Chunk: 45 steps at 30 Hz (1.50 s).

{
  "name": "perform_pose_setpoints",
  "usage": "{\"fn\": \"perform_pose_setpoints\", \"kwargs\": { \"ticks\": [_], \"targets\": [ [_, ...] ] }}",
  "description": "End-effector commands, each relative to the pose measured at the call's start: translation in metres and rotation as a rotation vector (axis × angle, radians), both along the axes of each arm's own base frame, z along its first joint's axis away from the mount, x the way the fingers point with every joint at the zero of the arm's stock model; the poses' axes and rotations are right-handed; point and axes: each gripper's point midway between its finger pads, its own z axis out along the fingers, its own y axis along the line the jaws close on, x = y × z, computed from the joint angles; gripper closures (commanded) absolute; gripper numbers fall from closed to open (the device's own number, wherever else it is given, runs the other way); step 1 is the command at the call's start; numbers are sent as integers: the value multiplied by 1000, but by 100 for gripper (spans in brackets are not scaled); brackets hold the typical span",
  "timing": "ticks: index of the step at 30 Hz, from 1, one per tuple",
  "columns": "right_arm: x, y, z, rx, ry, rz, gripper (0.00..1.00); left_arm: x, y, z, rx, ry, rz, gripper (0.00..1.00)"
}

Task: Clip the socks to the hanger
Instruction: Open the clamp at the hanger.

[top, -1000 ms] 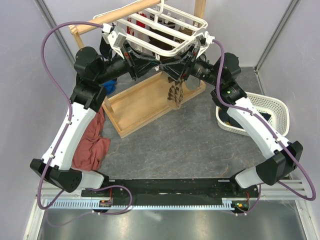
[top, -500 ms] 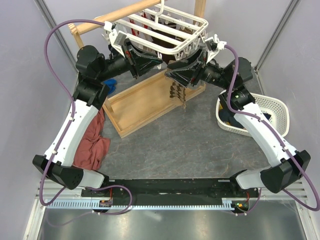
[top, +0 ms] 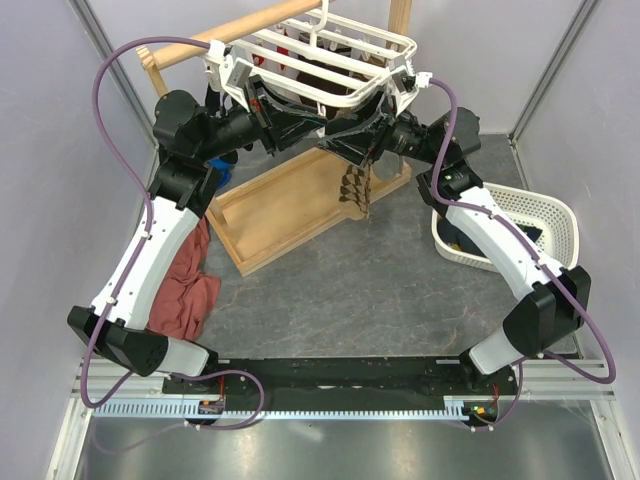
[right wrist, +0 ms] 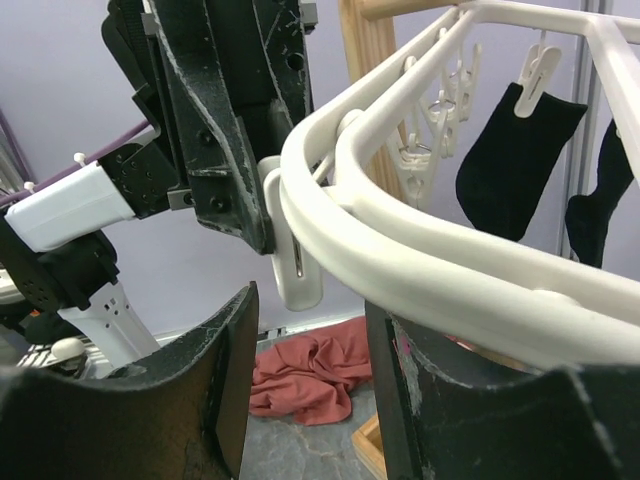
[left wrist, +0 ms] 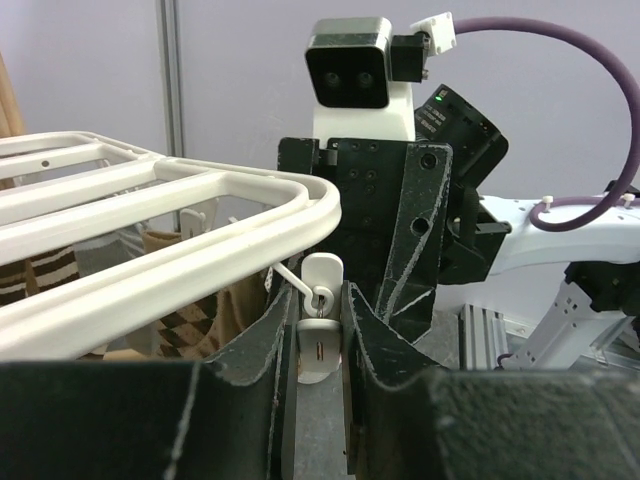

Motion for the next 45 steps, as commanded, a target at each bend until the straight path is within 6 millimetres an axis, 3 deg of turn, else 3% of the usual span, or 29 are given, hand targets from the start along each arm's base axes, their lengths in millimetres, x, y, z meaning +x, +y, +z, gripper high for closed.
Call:
{"fn": "perform_pose_setpoints", "kwargs": {
  "ticks": [1,17,20,23,25,28,31,32,35,40,45],
  "targets": [
    [-20,1,33,51,-128,53,47,-24,-3,20,-23,-43,-90,98],
    [-31,8,34,64,-156,125,76,-19,-9,9,-11,-11,-118,98],
    [-36,7,37,74,-169,142,84,-18,-9,5,-8,2,-122,98],
    [-39,6,38,80,-189,142,99,-16,-10,2,-7,8,-117,98],
    [-39,6,36,79,-194,135,100,-14,-9,3,-10,8,-104,96],
    [-34,6,31,63,-193,101,100,-11,-7,2,-3,21,-70,88],
    [-25,5,25,35,-200,31,100,-10,2,10,-10,6,12,64],
    [-21,6,19,14,-178,7,100,-6,5,4,0,33,45,51],
    [-12,3,14,-17,-187,-77,100,-1,20,4,-10,69,172,38],
    [1,-2,12,-56,-225,-229,100,6,41,2,-24,98,398,30],
    [10,-5,5,-109,-236,-368,100,2,44,3,-34,141,564,25]
  ]
}}
